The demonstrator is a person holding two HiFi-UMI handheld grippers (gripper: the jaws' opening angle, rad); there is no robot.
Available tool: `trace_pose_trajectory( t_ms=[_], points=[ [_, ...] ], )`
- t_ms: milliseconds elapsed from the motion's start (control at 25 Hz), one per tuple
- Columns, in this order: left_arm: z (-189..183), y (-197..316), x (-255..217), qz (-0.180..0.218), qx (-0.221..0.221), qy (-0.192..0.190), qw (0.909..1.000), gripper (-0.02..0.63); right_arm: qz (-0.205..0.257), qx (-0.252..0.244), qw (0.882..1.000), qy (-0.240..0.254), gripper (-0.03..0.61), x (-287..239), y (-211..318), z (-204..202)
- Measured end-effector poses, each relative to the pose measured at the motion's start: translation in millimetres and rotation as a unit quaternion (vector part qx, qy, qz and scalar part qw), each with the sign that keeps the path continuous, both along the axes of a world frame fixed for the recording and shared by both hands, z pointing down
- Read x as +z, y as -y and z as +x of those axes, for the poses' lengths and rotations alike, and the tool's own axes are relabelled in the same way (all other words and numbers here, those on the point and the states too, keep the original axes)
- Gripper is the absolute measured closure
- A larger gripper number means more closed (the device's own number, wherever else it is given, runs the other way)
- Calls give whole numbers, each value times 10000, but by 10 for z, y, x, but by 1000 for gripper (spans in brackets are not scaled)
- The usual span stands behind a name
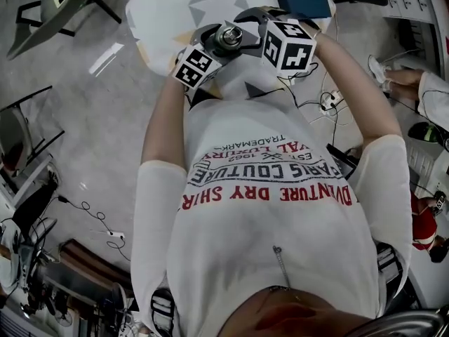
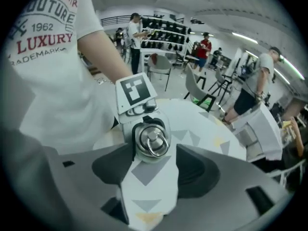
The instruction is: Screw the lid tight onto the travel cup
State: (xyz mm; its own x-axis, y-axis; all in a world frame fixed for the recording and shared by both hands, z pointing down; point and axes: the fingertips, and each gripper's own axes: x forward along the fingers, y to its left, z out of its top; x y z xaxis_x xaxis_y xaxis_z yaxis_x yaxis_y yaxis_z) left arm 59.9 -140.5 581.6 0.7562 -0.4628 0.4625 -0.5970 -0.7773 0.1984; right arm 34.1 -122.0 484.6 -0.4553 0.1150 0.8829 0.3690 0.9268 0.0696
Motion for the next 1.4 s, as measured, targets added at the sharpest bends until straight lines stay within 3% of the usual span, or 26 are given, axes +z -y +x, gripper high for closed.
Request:
trace_pose_trajectory(
  t_ms=[320,480,680,840,1040,1160,1400],
  points=[
    [7,-14,9,-58,17,14,10000,207,-132,-1319,9899,-494,308,85,-60,-70],
    [8,-8,-5,-55,22,19,10000,207,-329,-1438,9877,-514,341,99,-67,-83],
    [-1,-14,6,-105,-57,-20,9999,206,-458,-1243,9905,-372,342,92,-70,-91],
    [-4,-14,-3,-103,-77,-38,9999,204,-574,-694,9959,-93,344,93,-57,-104],
    [-4,-15,-14,-110,-38,-64,9999,204,-741,613,9948,338,344,87,-26,-93],
    [-4,33,-76,-16,-146,-180,9997,204,-743,1396,9859,549,344,83,-5,-102],
    [-5,-11,10,-170,0,-36,9998,204,-710,2702,9577,697,344,108,20,-99]
  ],
)
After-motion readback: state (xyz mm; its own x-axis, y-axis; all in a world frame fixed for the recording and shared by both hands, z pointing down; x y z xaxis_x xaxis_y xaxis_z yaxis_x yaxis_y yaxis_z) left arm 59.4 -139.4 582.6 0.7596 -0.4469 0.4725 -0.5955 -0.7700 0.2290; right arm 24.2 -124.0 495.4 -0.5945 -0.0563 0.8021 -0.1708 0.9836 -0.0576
